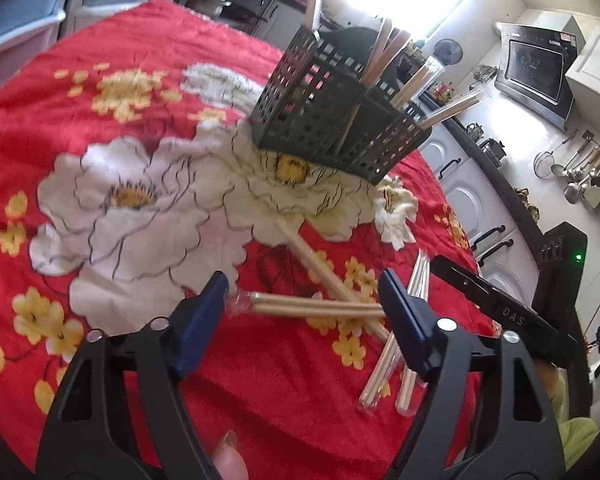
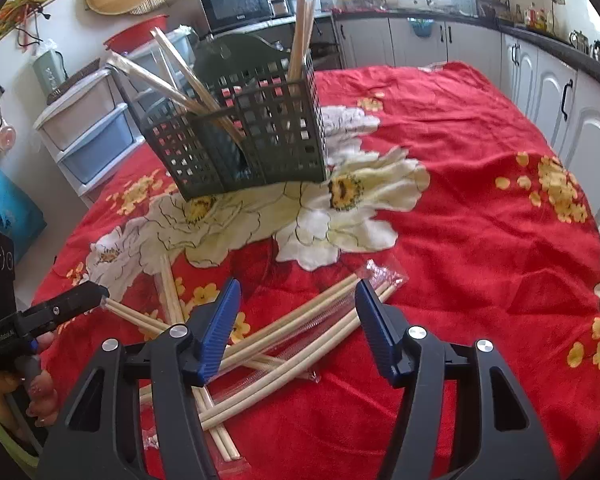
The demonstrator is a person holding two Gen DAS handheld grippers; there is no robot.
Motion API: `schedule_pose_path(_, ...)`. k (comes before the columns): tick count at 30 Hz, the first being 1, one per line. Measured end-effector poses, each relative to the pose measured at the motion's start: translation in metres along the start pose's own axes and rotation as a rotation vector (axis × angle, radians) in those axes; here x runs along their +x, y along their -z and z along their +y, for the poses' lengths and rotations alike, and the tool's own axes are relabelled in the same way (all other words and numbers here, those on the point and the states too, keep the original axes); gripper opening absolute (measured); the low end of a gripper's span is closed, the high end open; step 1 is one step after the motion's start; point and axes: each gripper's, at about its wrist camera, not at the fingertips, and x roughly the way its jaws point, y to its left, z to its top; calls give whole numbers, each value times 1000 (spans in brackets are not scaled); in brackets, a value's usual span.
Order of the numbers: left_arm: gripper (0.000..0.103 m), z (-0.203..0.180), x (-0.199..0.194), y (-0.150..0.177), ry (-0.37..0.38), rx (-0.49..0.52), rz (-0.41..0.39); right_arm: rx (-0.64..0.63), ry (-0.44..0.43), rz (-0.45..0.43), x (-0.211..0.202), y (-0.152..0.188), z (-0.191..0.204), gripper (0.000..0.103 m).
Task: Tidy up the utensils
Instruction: 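Lower both tools to the remaining chopsticks on the cloth, then close the right tool on wrapped chopsticks while the left tool grasps chopsticks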
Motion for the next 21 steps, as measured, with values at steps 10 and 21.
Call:
schedule_pose_path(10, 50, 6, 10, 10, 64, -47, 75, 47, -3, 80, 19, 2, -6, 52)
schedule_pose_path(21, 38, 10, 23, 7, 76, -77, 82, 115, -45, 127, 40, -6, -9, 49)
